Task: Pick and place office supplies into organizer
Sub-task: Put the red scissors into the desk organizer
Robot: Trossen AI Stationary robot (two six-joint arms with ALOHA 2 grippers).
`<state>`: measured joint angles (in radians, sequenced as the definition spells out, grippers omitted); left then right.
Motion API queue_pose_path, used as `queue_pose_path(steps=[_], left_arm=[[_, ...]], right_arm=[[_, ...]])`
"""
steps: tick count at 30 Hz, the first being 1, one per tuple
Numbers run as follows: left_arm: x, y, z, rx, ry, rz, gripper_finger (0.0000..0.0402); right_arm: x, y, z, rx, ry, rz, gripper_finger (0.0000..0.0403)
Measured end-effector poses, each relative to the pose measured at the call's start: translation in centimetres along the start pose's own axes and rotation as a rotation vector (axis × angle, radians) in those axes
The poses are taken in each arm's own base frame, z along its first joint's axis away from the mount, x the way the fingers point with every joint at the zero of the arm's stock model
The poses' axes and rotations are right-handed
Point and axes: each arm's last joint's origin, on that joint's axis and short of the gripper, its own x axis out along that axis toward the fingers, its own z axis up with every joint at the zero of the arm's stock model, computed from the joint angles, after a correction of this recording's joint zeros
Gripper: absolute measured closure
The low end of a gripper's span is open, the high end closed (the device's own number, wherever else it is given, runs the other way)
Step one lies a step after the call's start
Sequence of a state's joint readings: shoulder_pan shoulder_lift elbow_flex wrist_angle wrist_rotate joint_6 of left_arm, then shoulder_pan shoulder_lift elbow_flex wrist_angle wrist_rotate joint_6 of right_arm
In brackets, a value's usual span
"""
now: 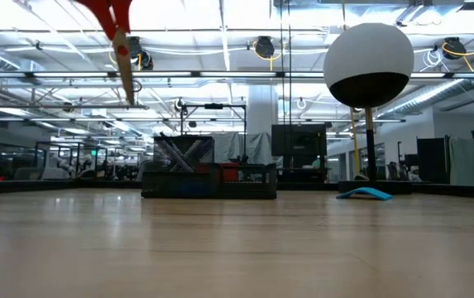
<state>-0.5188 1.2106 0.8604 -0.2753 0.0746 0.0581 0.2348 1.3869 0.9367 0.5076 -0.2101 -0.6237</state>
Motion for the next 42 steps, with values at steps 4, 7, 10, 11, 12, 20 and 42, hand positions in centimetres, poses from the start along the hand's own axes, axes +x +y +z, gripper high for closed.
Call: queue_pose_path(steps=[4,7,10,11,12,20,42], left_arm=[[-0.1,0.6,0.3,0.009,-0.036,-0.006,0.0386],[-0.1,1.1,0.4,0.006,-0.053,-0.022,0.0383],[0.1,1.7,0.3,0.01,-0.052,-0.023,0.0387],[0.2,1.8,0.3,0.01,-0.05,-0.026,0.0387],[0.2,2.0,0.3,0.008,-0.053,-0.034,0.0387],[0.7,2.2,0.5,0.019,-0.079,-0.066,0.0383],[1.9,2.6,0.3,0.031,-0.08,-0.094,0.0379]], right_arm=[[0.4,0.5,-0.3,-0.024,0.028,-0.008,0.0287],[1.3,0.7,-0.8,-0.026,0.051,-0.008,0.0287],[2.7,0.6,-1.2,-0.024,0.061,0.0,0.0287],[3.2,0.6,-1.3,-0.024,0.065,0.002,0.0286],[3.6,0.5,-1.4,-0.023,0.072,0.007,0.0286],[5.8,0.5,-2.1,-0.052,0.11,0.039,0.0266],[10.4,1.7,-5.2,-0.02,0.158,0.089,0.0203]])
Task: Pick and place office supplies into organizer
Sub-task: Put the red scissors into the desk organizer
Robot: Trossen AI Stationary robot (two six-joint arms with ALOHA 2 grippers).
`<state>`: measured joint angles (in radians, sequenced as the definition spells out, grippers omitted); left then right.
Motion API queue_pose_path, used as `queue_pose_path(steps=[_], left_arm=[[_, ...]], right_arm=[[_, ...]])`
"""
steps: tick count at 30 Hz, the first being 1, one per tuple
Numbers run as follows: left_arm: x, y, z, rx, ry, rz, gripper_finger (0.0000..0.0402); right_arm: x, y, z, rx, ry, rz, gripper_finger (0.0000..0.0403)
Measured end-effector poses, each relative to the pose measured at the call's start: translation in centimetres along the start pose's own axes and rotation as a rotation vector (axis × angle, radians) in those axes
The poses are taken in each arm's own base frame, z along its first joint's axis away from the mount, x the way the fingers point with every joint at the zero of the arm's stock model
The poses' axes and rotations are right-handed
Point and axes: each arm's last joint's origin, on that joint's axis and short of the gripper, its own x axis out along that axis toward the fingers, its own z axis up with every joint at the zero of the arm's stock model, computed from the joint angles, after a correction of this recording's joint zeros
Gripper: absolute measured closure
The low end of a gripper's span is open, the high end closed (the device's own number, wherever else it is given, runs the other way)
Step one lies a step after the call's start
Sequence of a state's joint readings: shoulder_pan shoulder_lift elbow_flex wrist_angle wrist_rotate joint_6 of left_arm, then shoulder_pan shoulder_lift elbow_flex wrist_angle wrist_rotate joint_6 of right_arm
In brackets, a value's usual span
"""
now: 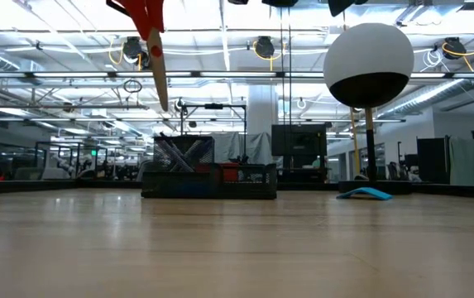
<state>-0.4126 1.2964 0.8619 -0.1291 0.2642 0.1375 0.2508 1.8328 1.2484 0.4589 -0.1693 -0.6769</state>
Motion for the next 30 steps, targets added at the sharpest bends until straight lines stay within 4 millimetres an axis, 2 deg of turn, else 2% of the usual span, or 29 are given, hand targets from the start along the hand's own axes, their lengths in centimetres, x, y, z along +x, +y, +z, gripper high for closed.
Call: queue_pose_path(steps=[6,16,30], left_arm=[[0.0,0.01,0.07,0.023,-0.007,0.002,0.0374],[-0.05,0.14,0.17,0.021,-0.02,-0.004,0.0372],[-0.06,0.19,0.17,-0.006,-0.018,0.011,0.0371]], right_arm=[[-0.02,0.01,0.05,0.008,-0.011,0.012,0.0247],[-0.01,0.11,0.06,-0.001,-0.017,0.027,0.0377],[-0.04,0.06,0.03,0.004,-0.011,0.016,0.0382]])
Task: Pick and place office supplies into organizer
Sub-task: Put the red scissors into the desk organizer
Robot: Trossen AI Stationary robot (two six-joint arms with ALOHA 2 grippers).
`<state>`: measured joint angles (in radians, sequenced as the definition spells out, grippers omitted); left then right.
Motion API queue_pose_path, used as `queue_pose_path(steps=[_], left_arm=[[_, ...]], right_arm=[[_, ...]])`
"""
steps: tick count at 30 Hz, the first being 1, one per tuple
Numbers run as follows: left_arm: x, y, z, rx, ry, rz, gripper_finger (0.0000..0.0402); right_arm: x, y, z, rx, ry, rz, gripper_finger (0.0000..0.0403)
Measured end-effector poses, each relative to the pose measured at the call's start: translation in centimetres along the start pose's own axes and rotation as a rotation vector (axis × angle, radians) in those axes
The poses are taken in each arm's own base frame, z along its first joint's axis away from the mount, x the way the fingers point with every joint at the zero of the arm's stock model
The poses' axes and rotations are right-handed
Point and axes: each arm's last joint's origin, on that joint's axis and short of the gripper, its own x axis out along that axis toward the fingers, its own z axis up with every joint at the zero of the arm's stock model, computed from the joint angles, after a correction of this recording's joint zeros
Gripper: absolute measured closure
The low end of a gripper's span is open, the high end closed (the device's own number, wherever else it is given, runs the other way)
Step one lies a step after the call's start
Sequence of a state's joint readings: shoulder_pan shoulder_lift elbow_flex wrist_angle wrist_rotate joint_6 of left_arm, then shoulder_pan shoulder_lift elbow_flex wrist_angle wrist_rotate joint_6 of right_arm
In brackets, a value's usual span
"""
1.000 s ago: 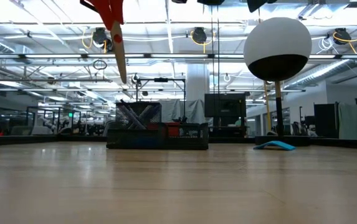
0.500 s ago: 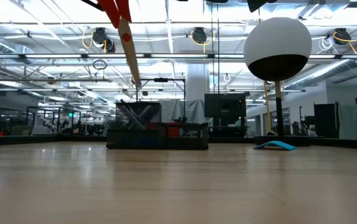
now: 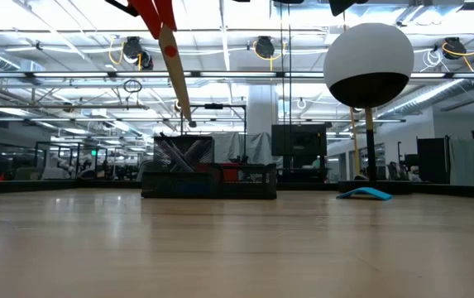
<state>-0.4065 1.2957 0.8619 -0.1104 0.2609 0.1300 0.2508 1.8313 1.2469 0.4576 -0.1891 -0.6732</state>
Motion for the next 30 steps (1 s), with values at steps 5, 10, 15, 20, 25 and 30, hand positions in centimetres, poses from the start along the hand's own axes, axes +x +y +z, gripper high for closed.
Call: queue_pose_path(steps=[5,10,15,20,25,30], left_arm=[[-0.1,-0.2,0.1,-0.006,-0.004,-0.001,0.0351],[-0.9,-0.2,0.0,-0.04,0.028,0.067,0.0303],[-2.0,-0.2,-0.2,-0.096,0.069,0.18,0.0264],[-3.8,-0.4,0.0,-0.114,0.063,0.271,0.0245],[-6.3,-0.7,0.2,-0.134,0.038,0.387,0.0243],[-8.7,-0.9,0.7,-0.132,-0.021,0.534,0.0243]], right_arm=[[0.0,0.0,0.0,0.034,-0.002,-0.003,0.0382],[-0.3,-0.5,0.3,0.06,0.026,-0.064,0.0382],[-1.5,-1.2,1.2,0.07,0.094,-0.128,0.0382],[-2.9,-1.9,2.1,0.097,0.164,-0.176,0.0382],[-3.9,-2.3,2.6,0.121,0.224,-0.224,0.0382],[-4.5,-2.4,2.6,0.119,0.268,-0.267,0.0382]])
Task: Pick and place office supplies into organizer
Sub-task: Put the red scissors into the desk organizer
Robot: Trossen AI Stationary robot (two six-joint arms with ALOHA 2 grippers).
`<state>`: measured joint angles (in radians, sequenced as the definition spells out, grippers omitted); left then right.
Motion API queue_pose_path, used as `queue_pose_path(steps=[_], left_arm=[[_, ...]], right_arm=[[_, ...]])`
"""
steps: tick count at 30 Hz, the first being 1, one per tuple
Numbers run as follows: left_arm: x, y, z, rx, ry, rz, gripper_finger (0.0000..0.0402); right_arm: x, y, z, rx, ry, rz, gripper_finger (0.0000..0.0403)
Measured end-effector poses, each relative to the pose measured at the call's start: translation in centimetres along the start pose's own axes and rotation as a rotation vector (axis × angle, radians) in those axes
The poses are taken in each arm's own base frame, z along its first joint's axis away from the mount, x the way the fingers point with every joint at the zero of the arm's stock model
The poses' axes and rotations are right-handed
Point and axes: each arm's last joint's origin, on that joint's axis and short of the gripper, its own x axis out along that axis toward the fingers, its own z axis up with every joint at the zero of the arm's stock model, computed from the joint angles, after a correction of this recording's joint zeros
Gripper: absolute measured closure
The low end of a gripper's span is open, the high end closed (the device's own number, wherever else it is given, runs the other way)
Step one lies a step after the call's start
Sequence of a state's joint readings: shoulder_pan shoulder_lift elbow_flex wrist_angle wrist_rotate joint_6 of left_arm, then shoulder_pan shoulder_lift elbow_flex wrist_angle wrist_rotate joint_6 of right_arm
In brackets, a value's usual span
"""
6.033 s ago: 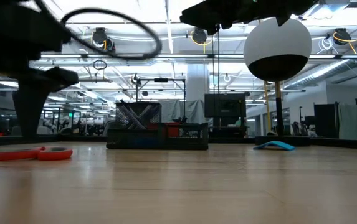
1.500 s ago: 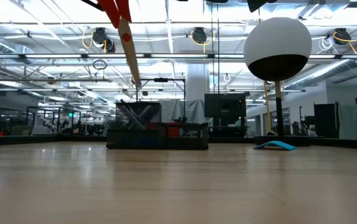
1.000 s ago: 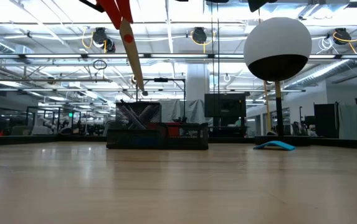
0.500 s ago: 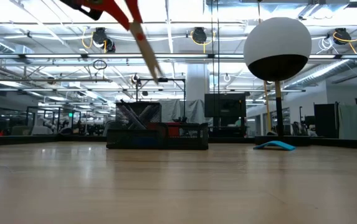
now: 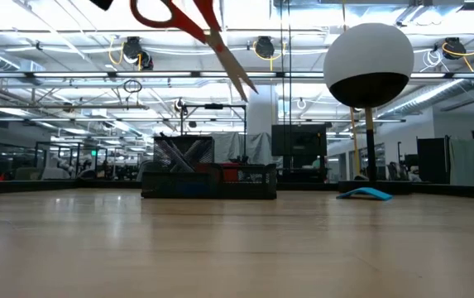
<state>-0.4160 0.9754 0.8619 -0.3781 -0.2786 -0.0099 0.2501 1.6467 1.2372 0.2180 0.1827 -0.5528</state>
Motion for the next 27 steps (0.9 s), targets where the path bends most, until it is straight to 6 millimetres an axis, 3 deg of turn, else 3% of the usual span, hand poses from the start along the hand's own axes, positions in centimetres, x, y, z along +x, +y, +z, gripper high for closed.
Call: queue_pose_path(steps=[7,18,27], left_arm=[[-1.9,1.2,0.8,-0.004,-0.104,0.248,0.0243],[-2.4,1.5,2.5,0.004,-0.263,0.322,0.0243],[-2.2,1.7,2.8,-0.008,-0.288,0.337,0.0243]], right_arm=[[-1.4,-0.4,-1.8,0.026,-0.145,-0.129,0.0382],[-6.7,-2.1,-7.1,0.152,-0.56,-0.37,0.0382],[-7.0,-3.6,-9.0,0.226,-0.611,-0.366,0.0382]])
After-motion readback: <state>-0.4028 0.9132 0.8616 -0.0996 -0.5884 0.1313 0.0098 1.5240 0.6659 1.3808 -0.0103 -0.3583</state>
